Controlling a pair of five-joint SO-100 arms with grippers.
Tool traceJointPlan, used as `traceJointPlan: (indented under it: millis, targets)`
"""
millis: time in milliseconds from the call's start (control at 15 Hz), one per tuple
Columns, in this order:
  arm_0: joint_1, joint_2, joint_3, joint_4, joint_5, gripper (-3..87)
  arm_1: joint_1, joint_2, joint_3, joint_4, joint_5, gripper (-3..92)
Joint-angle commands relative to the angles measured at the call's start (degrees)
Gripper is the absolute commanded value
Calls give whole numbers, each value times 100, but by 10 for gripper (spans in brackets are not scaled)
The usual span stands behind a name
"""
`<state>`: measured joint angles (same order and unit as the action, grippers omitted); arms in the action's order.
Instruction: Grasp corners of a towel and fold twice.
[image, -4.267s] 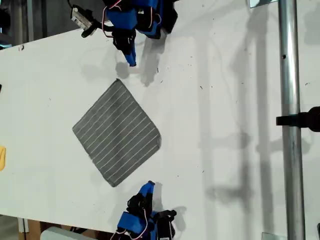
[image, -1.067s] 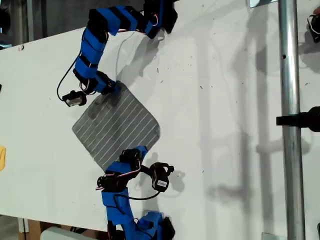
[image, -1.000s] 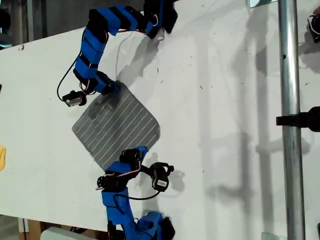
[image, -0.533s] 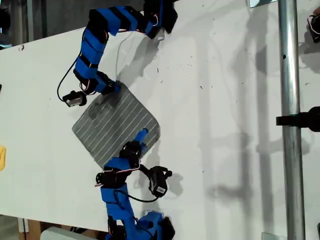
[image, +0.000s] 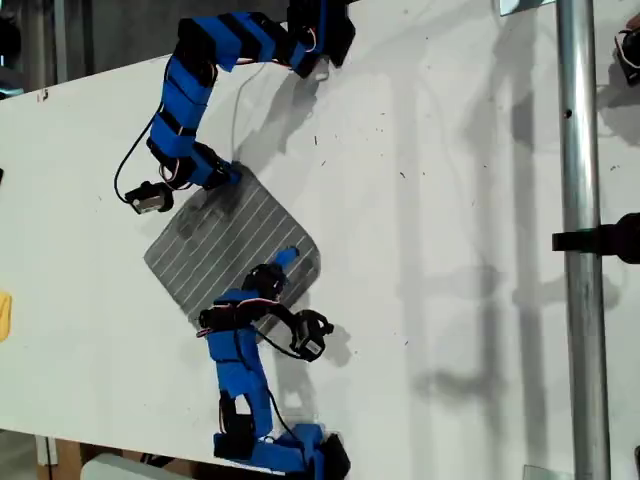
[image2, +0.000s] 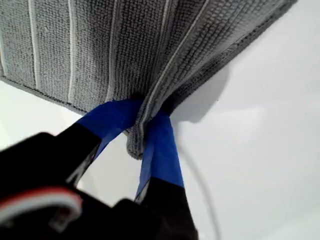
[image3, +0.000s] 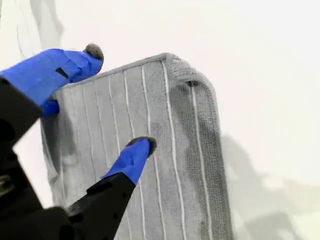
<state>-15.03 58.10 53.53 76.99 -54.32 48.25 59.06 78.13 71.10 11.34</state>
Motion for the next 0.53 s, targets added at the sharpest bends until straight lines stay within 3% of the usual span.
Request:
traceJointPlan:
  millis: [0, 467]
  targets:
    - [-70, -114, -343, -220, -132, 276, -26, -9, -97, -132, 18, -3]
    - [185, -1081, -475, -510, -492, 159, -35, -9, -105, -132, -9, -3]
